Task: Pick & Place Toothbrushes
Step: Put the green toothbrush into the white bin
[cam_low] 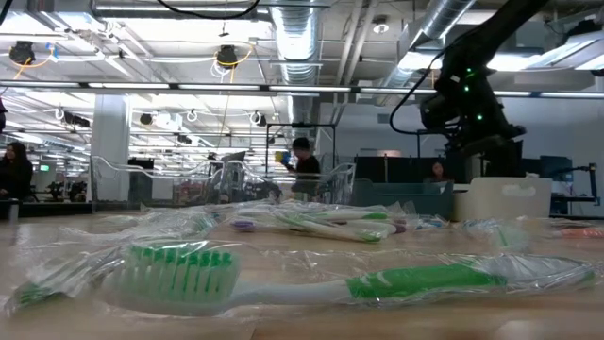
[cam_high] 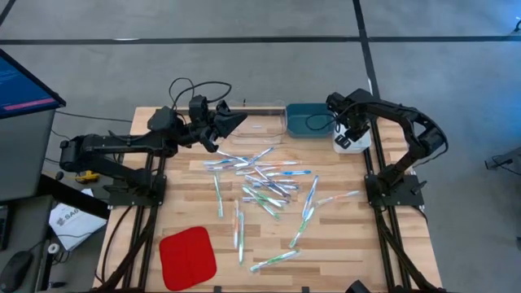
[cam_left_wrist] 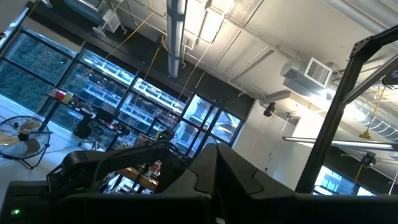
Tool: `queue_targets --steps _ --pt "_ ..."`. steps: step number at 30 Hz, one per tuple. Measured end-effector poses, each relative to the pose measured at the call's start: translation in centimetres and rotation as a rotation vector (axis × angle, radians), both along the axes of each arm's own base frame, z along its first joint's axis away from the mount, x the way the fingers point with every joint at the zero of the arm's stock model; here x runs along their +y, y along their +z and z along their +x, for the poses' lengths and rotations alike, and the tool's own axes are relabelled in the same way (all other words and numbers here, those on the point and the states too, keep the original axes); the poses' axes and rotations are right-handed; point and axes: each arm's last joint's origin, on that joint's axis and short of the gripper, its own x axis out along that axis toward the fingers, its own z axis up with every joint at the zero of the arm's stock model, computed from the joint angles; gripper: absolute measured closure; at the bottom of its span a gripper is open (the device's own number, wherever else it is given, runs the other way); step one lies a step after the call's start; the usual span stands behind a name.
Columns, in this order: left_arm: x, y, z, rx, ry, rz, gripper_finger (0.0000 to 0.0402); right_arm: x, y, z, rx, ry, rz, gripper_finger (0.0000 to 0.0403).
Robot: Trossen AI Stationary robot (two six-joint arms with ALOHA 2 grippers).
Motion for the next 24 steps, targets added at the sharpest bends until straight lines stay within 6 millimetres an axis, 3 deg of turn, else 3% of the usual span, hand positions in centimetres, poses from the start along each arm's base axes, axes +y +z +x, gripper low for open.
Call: queue_targets --steps 12,24 --pt "0.0 0.0 0.0 0.000 -0.002 -0.003 0.0400 0.3 0.1 -0.3 0.035 0.083 0.063 0.0342" --pt "0.0 0.0 0.0 -0.001 -0.004 -0.006 0.0400 2.1 -1.6 -0.1 0.153 0.188 0.061 0.0342"
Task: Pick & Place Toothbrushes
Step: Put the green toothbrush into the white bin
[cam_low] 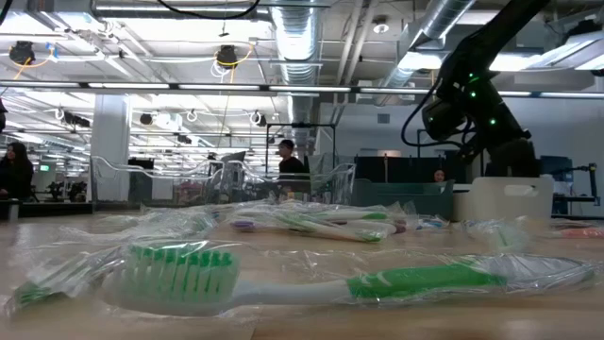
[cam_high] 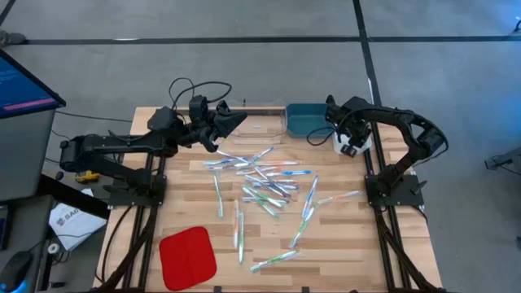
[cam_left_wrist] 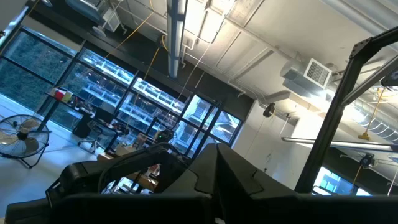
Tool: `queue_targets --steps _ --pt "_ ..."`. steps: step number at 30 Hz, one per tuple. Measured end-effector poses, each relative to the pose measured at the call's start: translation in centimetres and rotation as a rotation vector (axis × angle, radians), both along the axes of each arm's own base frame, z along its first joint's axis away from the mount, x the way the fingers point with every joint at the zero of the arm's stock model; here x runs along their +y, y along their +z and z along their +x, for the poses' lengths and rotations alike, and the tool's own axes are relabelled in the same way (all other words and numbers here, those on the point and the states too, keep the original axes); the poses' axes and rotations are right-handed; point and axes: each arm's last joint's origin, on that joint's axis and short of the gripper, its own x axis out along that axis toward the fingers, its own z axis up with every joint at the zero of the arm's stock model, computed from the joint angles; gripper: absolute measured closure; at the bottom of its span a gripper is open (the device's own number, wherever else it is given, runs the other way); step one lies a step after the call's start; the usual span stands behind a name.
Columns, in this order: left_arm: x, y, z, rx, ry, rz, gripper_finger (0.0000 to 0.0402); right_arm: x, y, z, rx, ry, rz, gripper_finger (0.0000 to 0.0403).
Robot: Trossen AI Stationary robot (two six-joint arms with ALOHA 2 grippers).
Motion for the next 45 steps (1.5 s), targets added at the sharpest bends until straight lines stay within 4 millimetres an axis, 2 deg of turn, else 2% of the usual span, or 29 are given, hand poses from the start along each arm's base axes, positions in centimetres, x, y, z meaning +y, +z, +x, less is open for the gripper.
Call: queue_targets --steps 9,18,29,37,45 --pt "0.01 0.00 0.00 0.000 0.002 0.002 0.0400 -0.31 -0.05 0.04 0.004 0.000 -0.046 0.0347" --pt "0.00 0.00 0.00 0.000 0.001 0.002 0.0400 -0.45 0.01 0.04 0.040 0.082 -0.048 0.0400" --pt "0.00 -0.01 0.00 0.000 0.000 0.001 0.0400 -0.46 0.10 0.03 0.006 0.068 -0.043 0.0370" --pt "0.00 0.00 0.00 0.000 0.000 0.000 0.0400 -0.50 0.17 -0.20 0.008 -0.014 -0.079 0.0399" --pt "0.00 0.00 0.00 0.000 0.000 0.000 0.0400 -0.47 0.14 -0.09 -0.004 -0.035 -0.090 0.0401"
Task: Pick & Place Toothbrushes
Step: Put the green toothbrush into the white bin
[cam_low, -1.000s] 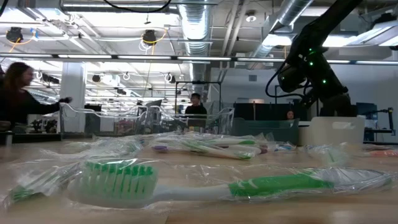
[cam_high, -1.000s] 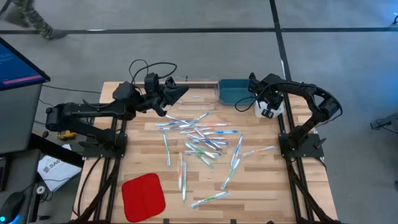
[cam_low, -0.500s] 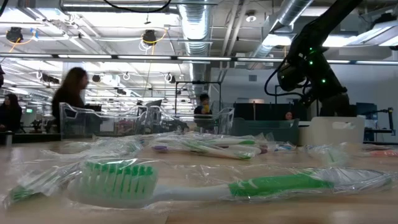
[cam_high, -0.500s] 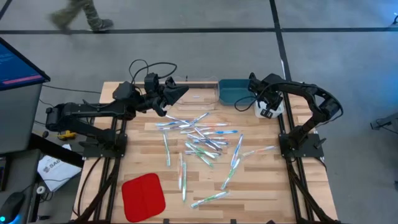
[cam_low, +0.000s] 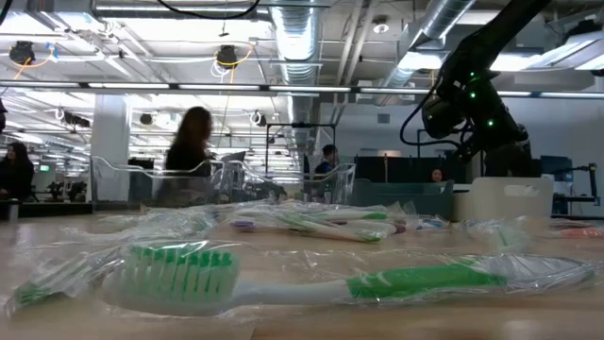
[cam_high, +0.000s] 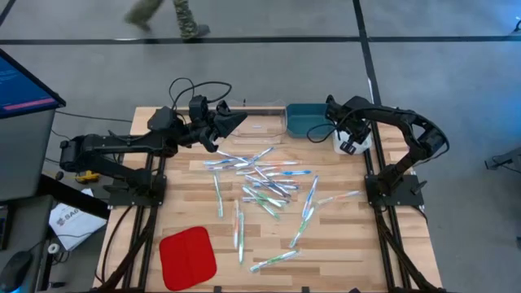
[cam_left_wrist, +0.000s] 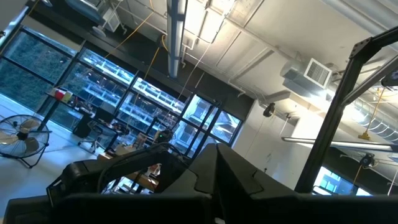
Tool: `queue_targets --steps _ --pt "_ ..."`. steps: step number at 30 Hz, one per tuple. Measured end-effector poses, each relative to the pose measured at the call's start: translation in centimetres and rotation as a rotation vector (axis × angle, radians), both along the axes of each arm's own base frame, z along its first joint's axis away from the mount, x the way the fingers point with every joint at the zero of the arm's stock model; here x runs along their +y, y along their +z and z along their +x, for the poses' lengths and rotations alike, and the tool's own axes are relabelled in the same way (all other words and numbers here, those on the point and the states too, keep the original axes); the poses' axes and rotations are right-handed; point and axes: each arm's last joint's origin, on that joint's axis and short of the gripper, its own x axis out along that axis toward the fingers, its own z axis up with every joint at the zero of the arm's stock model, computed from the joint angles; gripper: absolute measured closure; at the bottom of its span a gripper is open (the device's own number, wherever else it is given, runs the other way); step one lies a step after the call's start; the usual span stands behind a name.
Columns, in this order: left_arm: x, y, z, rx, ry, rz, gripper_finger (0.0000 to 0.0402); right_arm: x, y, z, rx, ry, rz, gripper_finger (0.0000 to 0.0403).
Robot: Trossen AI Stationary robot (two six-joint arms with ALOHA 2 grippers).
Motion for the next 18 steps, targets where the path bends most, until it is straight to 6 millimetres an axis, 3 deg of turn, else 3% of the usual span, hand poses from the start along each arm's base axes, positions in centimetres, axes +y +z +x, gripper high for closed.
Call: queue_targets --steps 12,18 --pt "0.0 0.0 0.0 -0.001 -0.007 -0.014 0.0400 -0.2 0.0 0.2 -0.070 -0.023 0.025 0.0401" --pt "0.0 0.0 0.0 -0.002 -0.011 -0.020 0.0400 -1.7 2.8 1.4 -0.143 -0.019 -0.060 0.0402"
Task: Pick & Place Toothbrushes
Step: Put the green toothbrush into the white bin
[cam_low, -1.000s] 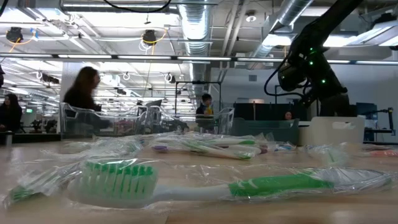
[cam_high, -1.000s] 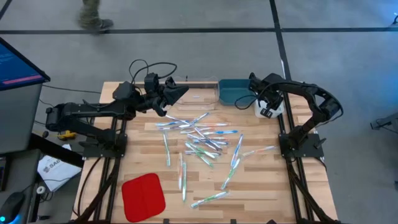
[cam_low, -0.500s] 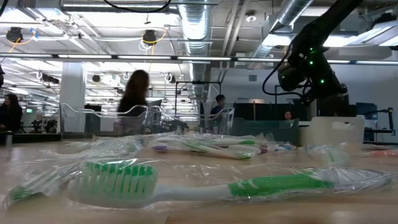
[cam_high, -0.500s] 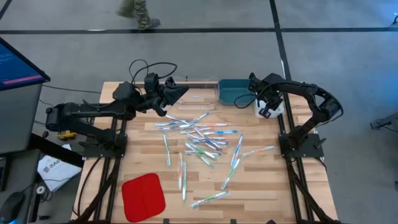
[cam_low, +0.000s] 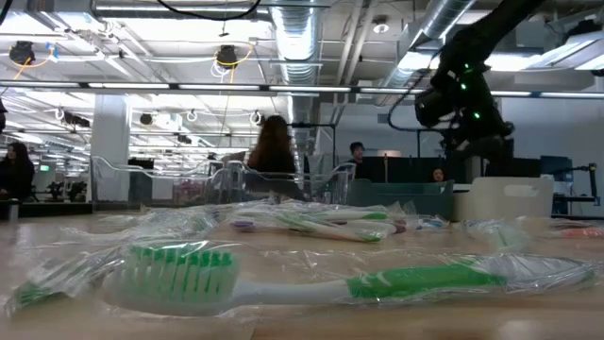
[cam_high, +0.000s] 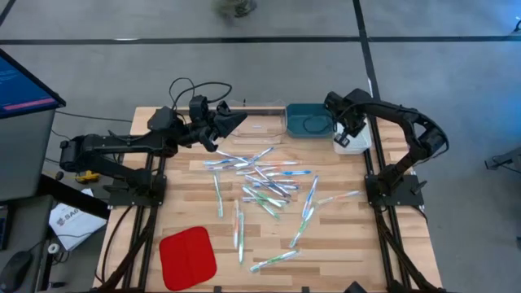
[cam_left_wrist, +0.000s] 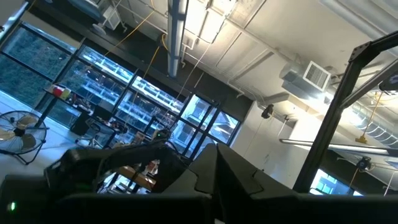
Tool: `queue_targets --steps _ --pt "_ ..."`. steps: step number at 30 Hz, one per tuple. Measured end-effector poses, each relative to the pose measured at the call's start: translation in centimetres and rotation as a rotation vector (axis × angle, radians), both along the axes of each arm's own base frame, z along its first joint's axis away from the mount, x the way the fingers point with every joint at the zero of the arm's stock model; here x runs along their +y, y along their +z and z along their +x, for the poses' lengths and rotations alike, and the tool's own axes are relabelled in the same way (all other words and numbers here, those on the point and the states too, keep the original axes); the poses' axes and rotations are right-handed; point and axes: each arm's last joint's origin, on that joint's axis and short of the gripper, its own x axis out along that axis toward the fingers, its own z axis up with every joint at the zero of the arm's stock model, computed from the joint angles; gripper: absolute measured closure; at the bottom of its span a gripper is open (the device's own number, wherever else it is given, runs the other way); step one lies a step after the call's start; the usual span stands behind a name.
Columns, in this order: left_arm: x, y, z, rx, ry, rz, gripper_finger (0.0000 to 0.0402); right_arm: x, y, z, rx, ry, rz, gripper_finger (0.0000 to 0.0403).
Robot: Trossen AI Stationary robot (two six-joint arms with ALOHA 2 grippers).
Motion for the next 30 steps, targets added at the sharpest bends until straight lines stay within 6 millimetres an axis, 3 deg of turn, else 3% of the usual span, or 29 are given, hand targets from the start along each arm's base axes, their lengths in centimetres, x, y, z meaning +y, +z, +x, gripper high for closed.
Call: queue_targets --steps 7,11,15,18,24,30 --pt "0.0 0.0 0.0 -0.001 -0.002 -0.004 0.0400 -1.9 7.4 1.7 -0.149 0.001 -0.171 0.0402" --pt "0.0 0.0 0.0 -0.001 -0.031 -0.019 0.0400 -0.9 13.0 2.1 -0.320 0.004 -0.279 0.0402" --pt "-0.2 0.0 0.0 0.004 -0.097 -0.002 0.0400 2.1 18.0 1.3 -0.602 -0.045 -0.319 0.0402" --pt "-0.4 0.0 0.0 0.009 -0.158 0.000 0.0400 5.0 20.3 0.2 -0.783 -0.097 -0.318 0.0402" --pt "-1.2 -0.1 0.1 0.027 -0.315 0.001 0.0400 10.9 22.7 -1.5 -1.010 -0.115 -0.269 0.0400" --pt "-3.2 -0.2 0.3 0.044 -0.415 0.015 0.0400 15.2 23.6 -1.7 -1.125 -0.036 -0.148 0.0399"
